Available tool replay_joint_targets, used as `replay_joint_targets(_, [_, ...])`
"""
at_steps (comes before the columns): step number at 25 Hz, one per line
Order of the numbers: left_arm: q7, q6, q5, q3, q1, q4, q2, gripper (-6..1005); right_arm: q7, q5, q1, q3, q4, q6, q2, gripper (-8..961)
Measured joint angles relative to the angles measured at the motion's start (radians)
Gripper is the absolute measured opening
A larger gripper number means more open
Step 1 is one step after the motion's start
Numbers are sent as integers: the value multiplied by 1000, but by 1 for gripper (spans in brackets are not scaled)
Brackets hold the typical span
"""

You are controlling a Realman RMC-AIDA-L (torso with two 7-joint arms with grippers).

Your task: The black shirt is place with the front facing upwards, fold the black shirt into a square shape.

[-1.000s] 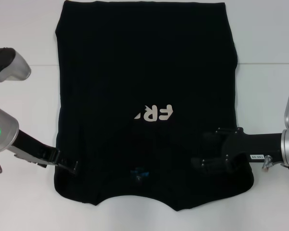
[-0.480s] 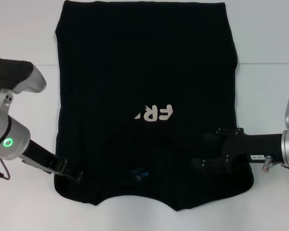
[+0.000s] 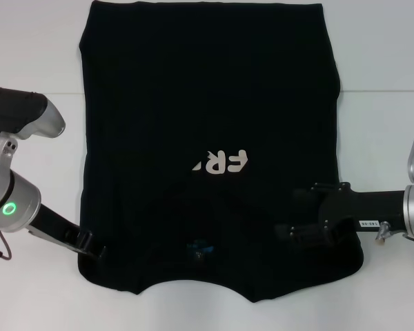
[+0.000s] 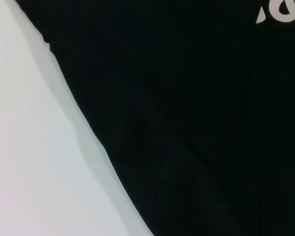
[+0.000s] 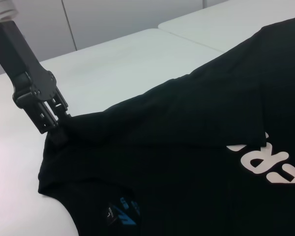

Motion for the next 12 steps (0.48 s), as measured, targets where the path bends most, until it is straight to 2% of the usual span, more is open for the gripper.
replay_joint_targets(2, [11, -5, 0, 0, 0, 0, -1, 684, 0, 0, 0, 1, 0, -1, 0, 919])
replay_joint_targets(12, [36, -17, 4, 3, 3, 0, 0, 279, 14, 1, 0, 2, 0, -7, 0, 918])
